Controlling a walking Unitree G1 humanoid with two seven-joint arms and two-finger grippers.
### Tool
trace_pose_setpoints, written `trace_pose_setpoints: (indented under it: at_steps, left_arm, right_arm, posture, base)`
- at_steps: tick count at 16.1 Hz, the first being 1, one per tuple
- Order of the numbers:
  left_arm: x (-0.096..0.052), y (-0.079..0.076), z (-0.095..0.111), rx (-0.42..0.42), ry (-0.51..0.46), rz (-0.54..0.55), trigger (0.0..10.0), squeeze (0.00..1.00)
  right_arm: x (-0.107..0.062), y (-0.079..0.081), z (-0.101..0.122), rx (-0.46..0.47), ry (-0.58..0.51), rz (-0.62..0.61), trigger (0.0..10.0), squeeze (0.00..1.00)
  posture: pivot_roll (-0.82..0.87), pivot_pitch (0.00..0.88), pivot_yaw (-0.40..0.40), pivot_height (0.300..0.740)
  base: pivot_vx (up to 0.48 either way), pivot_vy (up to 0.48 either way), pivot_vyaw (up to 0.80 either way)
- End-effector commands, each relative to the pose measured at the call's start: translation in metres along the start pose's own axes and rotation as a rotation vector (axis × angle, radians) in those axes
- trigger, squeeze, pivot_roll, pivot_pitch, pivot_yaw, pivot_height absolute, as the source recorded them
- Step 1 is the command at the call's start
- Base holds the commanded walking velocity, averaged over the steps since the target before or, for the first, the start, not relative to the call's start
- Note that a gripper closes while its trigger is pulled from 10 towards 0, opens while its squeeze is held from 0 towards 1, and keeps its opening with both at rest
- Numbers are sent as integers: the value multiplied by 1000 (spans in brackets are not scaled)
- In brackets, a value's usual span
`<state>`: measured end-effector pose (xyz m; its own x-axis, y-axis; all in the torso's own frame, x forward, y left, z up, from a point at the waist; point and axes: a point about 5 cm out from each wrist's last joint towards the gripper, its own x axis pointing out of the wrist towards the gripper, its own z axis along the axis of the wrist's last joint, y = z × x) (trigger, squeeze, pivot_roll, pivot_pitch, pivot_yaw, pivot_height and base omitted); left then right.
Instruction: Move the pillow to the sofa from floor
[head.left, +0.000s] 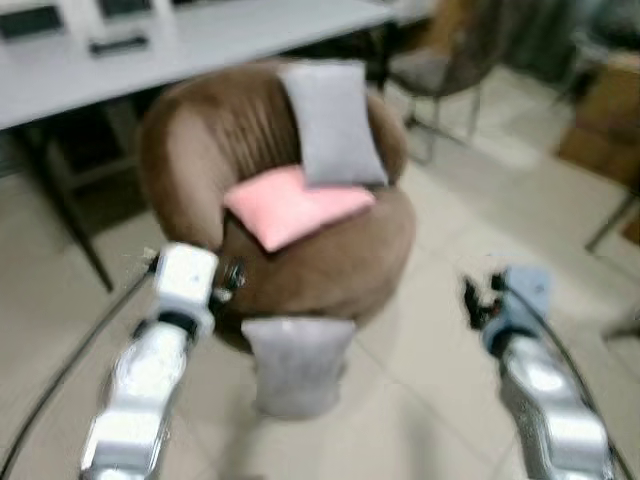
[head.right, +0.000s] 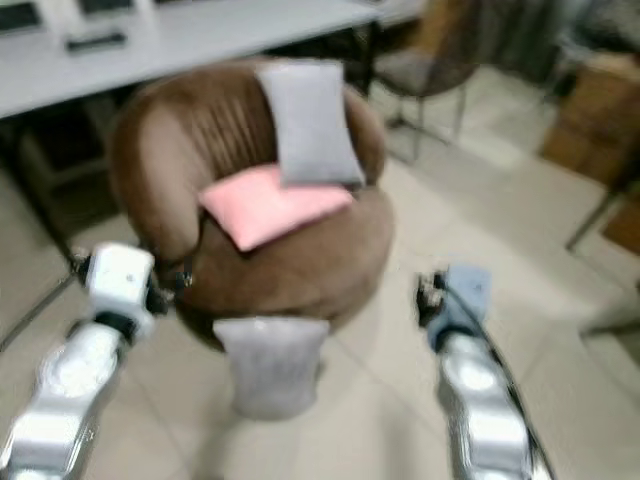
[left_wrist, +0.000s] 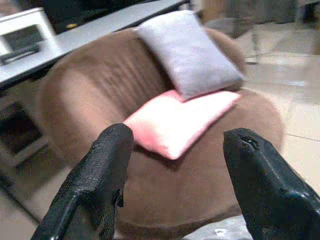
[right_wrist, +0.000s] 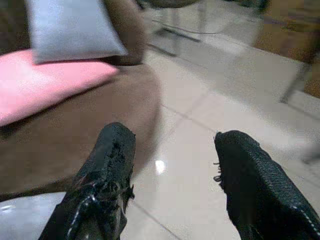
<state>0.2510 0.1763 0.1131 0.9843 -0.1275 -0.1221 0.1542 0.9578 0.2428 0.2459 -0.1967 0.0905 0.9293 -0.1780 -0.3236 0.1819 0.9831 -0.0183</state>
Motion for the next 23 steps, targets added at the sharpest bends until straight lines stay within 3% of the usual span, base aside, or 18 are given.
trace_pose_setpoints:
  at_steps: [1,20,23]
  left_arm:
    - [-1,7,0,6,-3,19,10000,0]
    - [0,0,3,-6,-27,2,10000,0]
    - [0,1,7,-10,-61,4,10000,0]
  right_arm:
    - [0,5,6,2,-27,21,10000,0]
    - [-1,1,2,21,-7,-16,10000,0]
    - [-2,6,14,5,-103,19,10000,0]
  posture:
    - [50,0,-2,740]
    - [52,0,-13,740]
    - [50,0,-11,740]
  base:
    - [0,480,-800]
    - [0,480,-800]
    - [0,480,-800]
